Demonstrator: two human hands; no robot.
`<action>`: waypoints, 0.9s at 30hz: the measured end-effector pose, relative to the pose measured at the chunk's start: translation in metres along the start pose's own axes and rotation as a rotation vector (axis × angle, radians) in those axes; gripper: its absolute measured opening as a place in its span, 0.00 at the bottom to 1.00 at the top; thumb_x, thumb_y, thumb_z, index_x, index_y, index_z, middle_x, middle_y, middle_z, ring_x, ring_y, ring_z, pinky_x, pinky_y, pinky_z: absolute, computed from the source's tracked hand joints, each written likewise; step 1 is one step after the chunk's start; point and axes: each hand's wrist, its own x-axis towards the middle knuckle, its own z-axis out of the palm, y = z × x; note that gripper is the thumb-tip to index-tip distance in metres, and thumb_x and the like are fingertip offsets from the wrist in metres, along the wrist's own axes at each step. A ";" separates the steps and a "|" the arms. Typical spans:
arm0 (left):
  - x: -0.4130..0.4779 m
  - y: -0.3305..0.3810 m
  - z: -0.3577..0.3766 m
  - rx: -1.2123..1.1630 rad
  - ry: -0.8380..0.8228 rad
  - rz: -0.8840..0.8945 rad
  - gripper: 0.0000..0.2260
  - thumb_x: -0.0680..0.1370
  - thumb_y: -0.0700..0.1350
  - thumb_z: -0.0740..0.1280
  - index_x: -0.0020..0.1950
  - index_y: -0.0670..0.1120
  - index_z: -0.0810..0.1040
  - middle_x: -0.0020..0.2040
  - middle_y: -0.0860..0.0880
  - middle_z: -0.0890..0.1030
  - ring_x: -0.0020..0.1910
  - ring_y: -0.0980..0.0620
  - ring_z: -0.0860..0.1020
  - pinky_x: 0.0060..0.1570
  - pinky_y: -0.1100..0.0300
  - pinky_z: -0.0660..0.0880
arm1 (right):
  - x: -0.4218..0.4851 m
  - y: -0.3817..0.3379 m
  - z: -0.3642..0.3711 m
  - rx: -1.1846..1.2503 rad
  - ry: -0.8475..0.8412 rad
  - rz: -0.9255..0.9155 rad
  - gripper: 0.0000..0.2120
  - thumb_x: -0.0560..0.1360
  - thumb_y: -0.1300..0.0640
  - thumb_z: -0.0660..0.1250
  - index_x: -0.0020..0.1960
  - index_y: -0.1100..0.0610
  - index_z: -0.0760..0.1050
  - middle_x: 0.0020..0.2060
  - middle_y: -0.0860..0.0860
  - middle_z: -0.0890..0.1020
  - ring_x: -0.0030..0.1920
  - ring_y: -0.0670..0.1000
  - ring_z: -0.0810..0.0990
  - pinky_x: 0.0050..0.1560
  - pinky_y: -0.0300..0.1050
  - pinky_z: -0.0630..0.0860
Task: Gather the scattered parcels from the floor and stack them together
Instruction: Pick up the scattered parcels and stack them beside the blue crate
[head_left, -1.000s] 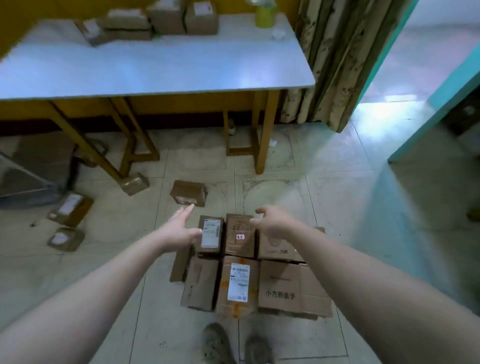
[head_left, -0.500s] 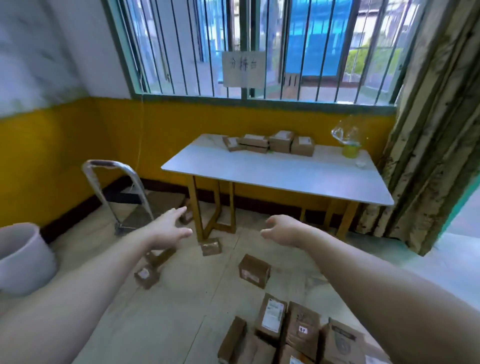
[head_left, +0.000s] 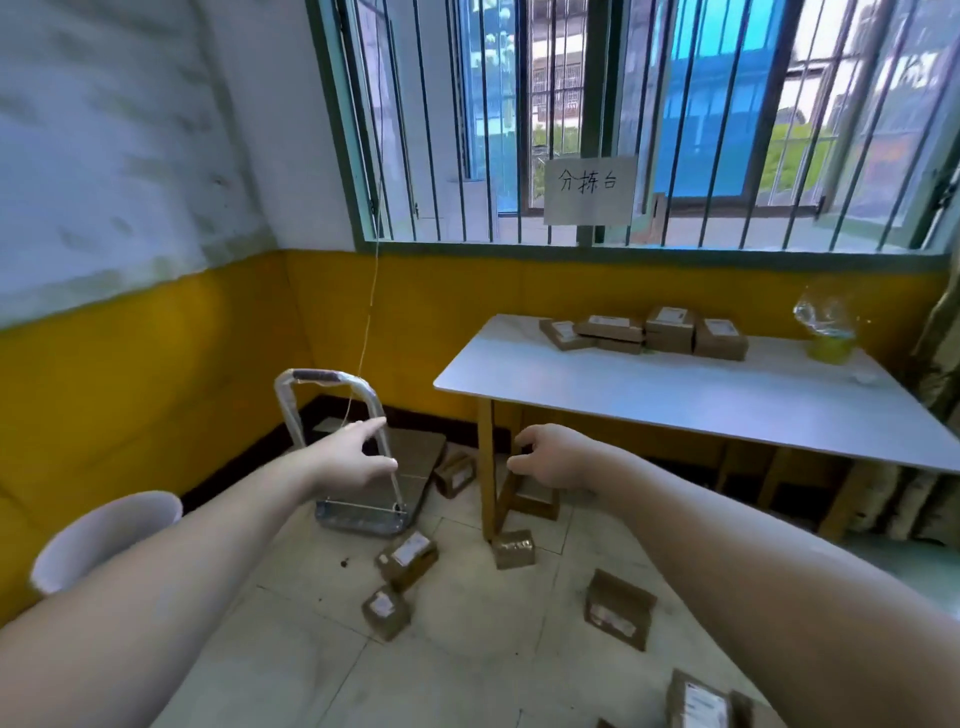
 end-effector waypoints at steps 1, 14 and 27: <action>0.007 -0.008 -0.005 0.005 -0.010 0.002 0.33 0.77 0.55 0.65 0.78 0.55 0.52 0.79 0.48 0.52 0.76 0.45 0.55 0.71 0.48 0.58 | 0.008 -0.007 0.003 -0.010 -0.009 0.006 0.25 0.78 0.47 0.64 0.72 0.53 0.65 0.69 0.52 0.71 0.68 0.54 0.70 0.61 0.48 0.69; 0.156 -0.056 -0.050 0.049 -0.049 0.077 0.34 0.77 0.54 0.65 0.78 0.55 0.52 0.79 0.50 0.52 0.75 0.47 0.59 0.68 0.53 0.61 | 0.178 -0.045 0.010 -0.076 -0.025 0.026 0.26 0.78 0.47 0.63 0.73 0.53 0.64 0.67 0.53 0.72 0.64 0.53 0.73 0.54 0.43 0.70; 0.317 -0.100 -0.054 0.075 -0.185 0.067 0.33 0.77 0.53 0.65 0.78 0.52 0.53 0.78 0.47 0.55 0.75 0.48 0.58 0.69 0.55 0.59 | 0.336 -0.067 0.020 -0.091 -0.098 0.077 0.24 0.79 0.46 0.62 0.71 0.55 0.67 0.67 0.53 0.72 0.65 0.54 0.72 0.61 0.47 0.70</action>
